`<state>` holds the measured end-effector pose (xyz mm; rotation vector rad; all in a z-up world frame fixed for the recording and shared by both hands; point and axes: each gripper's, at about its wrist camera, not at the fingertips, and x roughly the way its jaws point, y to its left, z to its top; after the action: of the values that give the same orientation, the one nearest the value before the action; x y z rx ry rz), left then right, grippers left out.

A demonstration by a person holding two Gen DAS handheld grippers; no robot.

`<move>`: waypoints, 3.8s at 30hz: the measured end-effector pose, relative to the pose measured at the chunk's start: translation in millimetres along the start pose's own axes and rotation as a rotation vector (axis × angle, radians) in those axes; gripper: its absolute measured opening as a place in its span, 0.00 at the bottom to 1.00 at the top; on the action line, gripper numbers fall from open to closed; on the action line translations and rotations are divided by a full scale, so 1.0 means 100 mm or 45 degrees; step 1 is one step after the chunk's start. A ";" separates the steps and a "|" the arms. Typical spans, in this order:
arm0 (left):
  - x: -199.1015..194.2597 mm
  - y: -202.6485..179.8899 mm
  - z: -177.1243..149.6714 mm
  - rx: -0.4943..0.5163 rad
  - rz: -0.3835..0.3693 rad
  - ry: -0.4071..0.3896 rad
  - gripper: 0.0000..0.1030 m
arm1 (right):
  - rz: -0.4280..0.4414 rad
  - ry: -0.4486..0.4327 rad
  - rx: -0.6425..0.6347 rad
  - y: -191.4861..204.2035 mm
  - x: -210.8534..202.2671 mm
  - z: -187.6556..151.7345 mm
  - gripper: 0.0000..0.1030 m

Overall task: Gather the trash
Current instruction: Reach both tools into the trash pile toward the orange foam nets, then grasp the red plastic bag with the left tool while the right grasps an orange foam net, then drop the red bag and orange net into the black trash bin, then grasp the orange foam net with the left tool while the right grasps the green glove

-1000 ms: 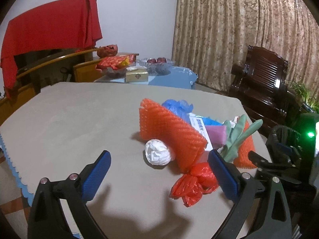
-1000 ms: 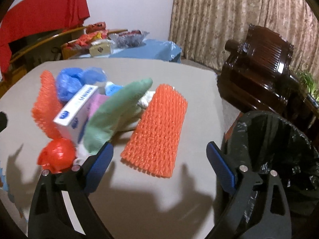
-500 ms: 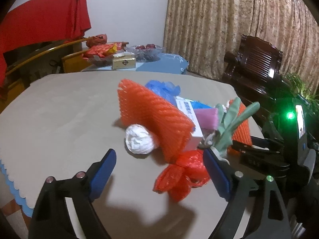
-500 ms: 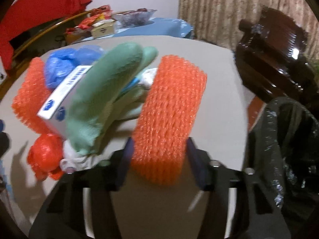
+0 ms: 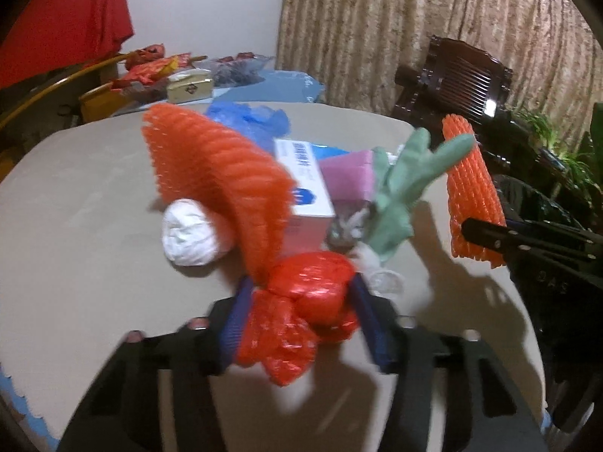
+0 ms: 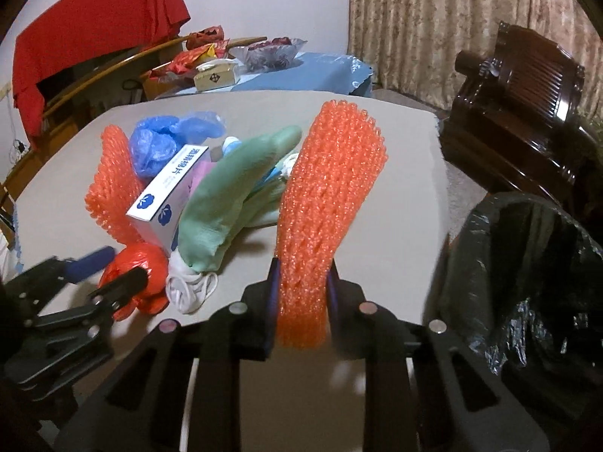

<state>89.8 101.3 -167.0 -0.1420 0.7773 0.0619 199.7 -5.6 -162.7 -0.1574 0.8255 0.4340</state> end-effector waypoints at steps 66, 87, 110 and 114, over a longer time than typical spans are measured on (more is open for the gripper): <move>-0.48 -1.78 0.71 0.246 -0.381 -0.206 0.92 | -0.446 -0.230 0.429 -1.77 -1.51 -0.75 0.94; -0.74 0.14 0.49 0.006 0.103 -0.266 0.94 | -0.147 -0.242 0.119 -0.23 -0.71 0.01 0.94; -0.51 0.62 0.44 -0.084 0.149 -0.228 0.93 | 0.007 -0.072 0.063 0.36 0.34 0.36 0.73; -0.47 0.62 0.47 -0.092 0.131 -0.222 0.92 | 0.061 -0.040 0.066 0.38 0.40 0.35 0.58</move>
<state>82.3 169.3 -107.5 -0.1628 0.6080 0.1979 231.1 51.4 -167.4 -0.0826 0.8103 0.4588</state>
